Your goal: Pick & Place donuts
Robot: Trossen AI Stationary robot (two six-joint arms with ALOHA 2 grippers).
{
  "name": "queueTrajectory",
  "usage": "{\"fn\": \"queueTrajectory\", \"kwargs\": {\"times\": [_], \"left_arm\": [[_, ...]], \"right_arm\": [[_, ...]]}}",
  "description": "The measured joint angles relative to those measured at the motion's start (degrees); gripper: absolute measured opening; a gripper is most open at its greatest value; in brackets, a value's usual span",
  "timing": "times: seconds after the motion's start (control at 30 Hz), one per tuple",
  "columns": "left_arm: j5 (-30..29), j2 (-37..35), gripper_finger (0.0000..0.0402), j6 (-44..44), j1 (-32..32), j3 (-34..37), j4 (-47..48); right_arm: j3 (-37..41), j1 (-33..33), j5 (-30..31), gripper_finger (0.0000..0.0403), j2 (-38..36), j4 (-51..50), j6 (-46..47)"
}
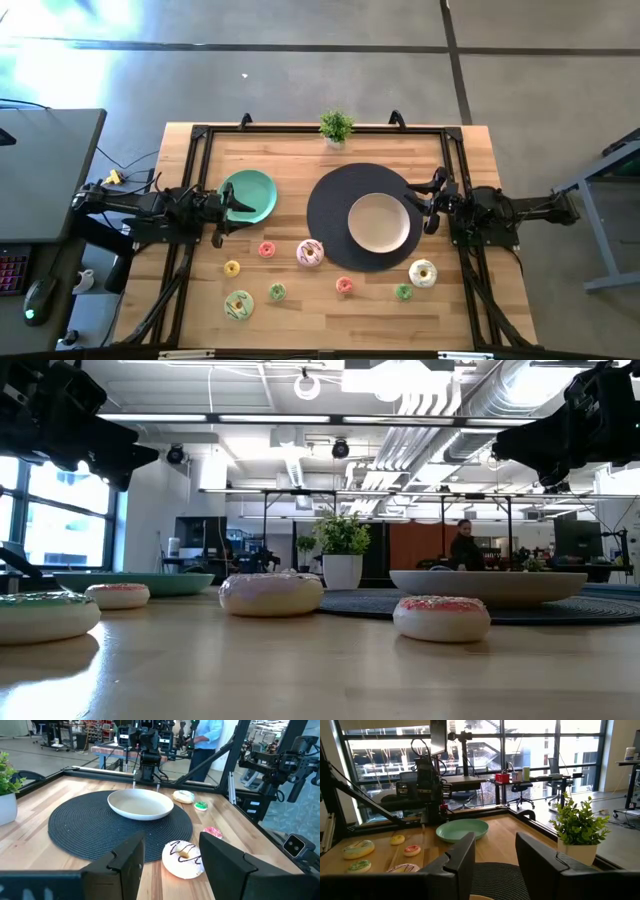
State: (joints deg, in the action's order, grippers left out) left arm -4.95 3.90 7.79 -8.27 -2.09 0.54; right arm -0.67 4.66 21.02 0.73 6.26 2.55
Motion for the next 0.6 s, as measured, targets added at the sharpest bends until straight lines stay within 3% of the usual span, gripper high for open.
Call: {"fn": "queueTrajectory", "kwargs": {"times": [0.6], "left_arm": [[-0.1,0.0,0.0186,0.3,0.0,0.1,-0.5]], "right_arm": [[0.0,0.0,0.0,0.0138,0.0,0.0,0.0]]}}
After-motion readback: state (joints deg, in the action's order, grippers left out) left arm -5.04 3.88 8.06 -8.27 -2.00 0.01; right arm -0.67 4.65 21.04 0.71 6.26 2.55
